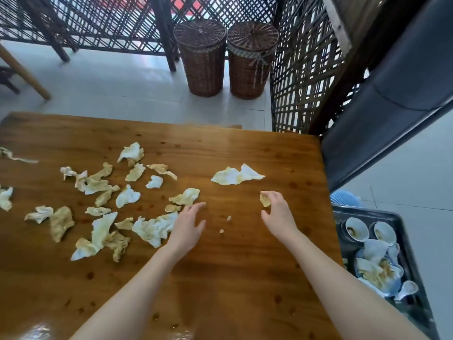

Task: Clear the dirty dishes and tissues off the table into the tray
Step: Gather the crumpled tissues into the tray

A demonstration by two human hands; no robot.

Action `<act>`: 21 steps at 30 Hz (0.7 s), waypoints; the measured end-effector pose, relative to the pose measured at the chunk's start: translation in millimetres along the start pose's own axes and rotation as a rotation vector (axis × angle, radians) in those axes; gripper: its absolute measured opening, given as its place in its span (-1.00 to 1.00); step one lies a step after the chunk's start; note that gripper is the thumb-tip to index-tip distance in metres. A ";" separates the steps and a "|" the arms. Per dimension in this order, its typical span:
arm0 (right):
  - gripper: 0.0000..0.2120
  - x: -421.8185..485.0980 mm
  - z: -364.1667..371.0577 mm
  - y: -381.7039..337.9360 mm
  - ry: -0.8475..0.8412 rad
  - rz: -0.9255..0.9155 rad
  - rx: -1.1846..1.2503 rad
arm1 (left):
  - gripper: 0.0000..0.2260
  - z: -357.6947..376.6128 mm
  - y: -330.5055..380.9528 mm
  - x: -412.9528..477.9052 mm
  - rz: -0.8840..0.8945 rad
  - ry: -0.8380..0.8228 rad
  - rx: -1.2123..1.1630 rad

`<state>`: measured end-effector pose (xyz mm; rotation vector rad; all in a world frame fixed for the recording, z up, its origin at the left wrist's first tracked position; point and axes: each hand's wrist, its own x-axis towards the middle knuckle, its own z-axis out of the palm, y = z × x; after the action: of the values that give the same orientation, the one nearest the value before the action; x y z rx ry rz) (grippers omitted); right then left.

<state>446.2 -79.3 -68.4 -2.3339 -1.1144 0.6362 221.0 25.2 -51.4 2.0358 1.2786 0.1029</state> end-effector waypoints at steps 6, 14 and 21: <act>-0.51 34.8 24.1 -11.2 -0.034 0.082 -0.226 | -0.60 -14.5 -23.0 17.5 0.008 0.046 -0.059; -0.68 42.1 28.2 -28.1 0.142 -0.020 -0.239 | -0.65 -24.8 -38.1 34.0 -0.015 0.068 -0.102; -0.67 82.6 35.6 -67.5 0.128 -0.178 -0.201 | -0.66 -34.8 -44.9 36.3 -0.015 0.116 -0.123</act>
<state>432.4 32.2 -72.9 -2.3664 -1.3603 0.3185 190.8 84.3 -63.6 1.9391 1.3251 0.2895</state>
